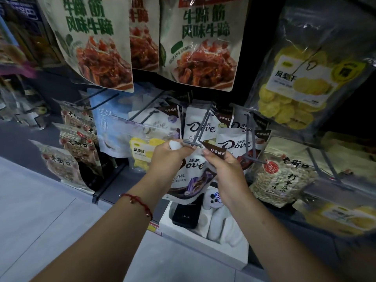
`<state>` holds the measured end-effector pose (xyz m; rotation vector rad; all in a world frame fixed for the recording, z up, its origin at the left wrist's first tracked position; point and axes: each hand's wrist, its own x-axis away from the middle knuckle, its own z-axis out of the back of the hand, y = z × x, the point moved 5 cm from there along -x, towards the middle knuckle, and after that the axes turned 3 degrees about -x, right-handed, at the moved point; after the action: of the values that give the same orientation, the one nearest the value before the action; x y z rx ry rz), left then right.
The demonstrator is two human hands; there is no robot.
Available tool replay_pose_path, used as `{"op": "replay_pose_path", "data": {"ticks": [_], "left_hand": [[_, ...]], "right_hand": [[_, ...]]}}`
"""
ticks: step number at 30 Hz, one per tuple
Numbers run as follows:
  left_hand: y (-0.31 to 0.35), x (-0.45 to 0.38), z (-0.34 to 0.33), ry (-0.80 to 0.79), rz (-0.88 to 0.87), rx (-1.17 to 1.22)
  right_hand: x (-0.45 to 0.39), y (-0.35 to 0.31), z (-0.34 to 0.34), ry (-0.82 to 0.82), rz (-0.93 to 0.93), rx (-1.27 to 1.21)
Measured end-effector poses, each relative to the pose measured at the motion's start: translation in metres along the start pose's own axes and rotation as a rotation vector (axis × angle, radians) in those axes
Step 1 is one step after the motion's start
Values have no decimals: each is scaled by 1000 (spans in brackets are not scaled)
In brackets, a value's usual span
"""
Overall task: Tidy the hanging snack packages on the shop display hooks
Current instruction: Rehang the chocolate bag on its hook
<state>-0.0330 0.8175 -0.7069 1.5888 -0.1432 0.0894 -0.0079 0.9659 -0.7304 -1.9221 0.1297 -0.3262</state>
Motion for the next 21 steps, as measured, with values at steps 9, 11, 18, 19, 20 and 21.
{"op": "replay_pose_path", "data": {"ticks": [9, 11, 18, 19, 20, 21], "left_hand": [[-6, -20, 3, 110, 6, -83], [-2, -25, 2, 154, -40, -141], [-4, -47, -12, 206, -108, -176], [-3, -48, -13, 216, -107, -180], [-4, -50, -13, 225, -119, -181], [-3, -51, -14, 227, -157, -194]], "right_hand": [[-21, 6, 1, 99, 10, 33], [-27, 8, 1, 128, 12, 40], [-41, -1, -6, 222, 117, 182], [-42, -4, -8, 233, 123, 178], [-43, -5, -6, 247, 132, 183], [-46, -4, -4, 264, 135, 194]]}}
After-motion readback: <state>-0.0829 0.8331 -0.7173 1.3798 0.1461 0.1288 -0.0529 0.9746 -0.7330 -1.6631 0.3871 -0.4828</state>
